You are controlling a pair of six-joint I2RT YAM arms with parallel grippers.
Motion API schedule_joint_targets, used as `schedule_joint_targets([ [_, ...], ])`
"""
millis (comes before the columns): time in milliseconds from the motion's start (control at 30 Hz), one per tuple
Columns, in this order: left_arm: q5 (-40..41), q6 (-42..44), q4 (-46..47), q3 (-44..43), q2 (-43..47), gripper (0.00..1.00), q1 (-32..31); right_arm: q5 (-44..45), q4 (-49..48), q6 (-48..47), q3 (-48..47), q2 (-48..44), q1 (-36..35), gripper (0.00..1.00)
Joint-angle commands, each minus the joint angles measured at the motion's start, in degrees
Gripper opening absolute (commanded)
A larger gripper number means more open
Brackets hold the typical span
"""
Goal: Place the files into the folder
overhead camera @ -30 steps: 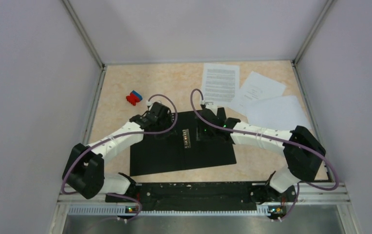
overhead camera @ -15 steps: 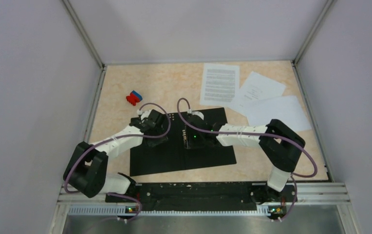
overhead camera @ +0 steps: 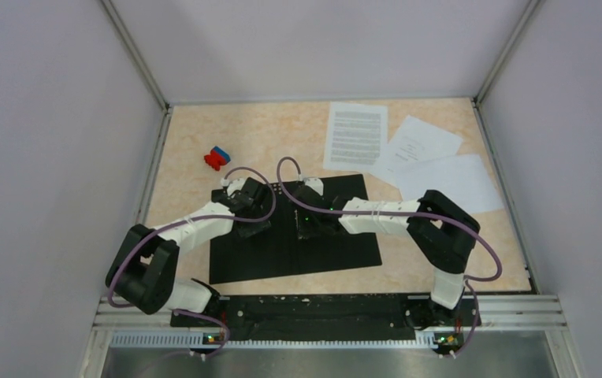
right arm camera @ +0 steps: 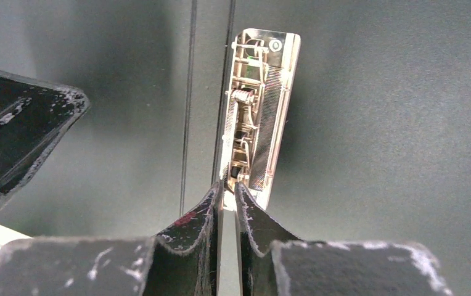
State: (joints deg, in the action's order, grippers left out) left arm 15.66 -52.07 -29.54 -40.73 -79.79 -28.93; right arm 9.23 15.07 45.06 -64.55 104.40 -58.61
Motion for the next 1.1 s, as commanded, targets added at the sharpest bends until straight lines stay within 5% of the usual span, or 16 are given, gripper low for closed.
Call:
schedule_joint_targets([
  [0,1.3,-0.2,0.7,0.3,-0.6,0.58,0.4,4.3,2.1,0.8,-2.3,1.1,-1.2,0.12],
  [333,0.9,0.1,1.1,0.6,-0.7,0.58,0.6,2.4,0.4,1.2,-1.9,1.9,-2.1,0.15],
  [533,0.9,0.2,0.9,0.4,-1.1,0.58,1.1,4.8,2.0,1.8,-1.2,1.9,-2.2,0.00],
  [1067,1.1,1.5,0.4,0.1,-2.3,0.58,3.1,7.5,1.7,4.8,8.2,3.1,-2.3,0.00],
])
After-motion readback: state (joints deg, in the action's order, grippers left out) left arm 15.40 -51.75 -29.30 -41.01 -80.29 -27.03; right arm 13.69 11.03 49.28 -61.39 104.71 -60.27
